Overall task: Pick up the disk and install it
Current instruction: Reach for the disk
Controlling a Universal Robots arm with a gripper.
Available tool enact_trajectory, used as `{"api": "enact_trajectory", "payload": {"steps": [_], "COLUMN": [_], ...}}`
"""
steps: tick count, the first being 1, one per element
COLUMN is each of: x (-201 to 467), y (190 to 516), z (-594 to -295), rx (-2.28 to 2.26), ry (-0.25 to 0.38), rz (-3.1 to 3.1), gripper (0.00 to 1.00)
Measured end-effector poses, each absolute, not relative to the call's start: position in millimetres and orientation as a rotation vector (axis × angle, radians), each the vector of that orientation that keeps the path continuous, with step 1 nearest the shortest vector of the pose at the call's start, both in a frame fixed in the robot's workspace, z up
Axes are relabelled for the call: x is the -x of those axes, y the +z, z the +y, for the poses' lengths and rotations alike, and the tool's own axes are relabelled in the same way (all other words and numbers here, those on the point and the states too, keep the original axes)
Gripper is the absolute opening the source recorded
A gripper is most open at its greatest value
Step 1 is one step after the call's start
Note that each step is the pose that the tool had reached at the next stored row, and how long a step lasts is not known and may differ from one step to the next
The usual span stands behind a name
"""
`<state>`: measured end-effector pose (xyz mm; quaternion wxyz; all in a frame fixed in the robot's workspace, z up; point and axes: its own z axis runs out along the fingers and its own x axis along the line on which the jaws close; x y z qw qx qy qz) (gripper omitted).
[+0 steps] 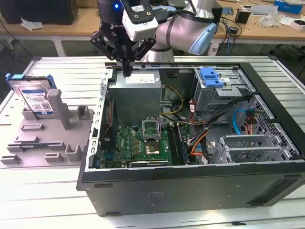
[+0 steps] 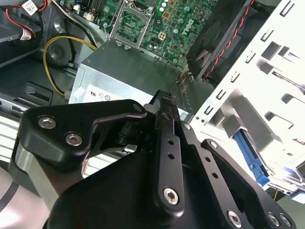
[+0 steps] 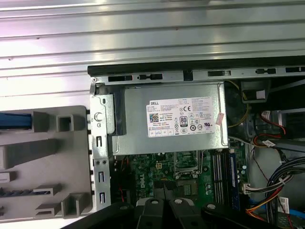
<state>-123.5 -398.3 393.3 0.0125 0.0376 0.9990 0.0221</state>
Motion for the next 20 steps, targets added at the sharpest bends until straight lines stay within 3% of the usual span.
{"api": "enact_trajectory", "payload": {"steps": [20], "x": [201.5], "y": [392.4], "z": [-378.1], "rx": [-0.131], "ry": [0.069], "rz": [3.113], "gripper": [0.11]}}
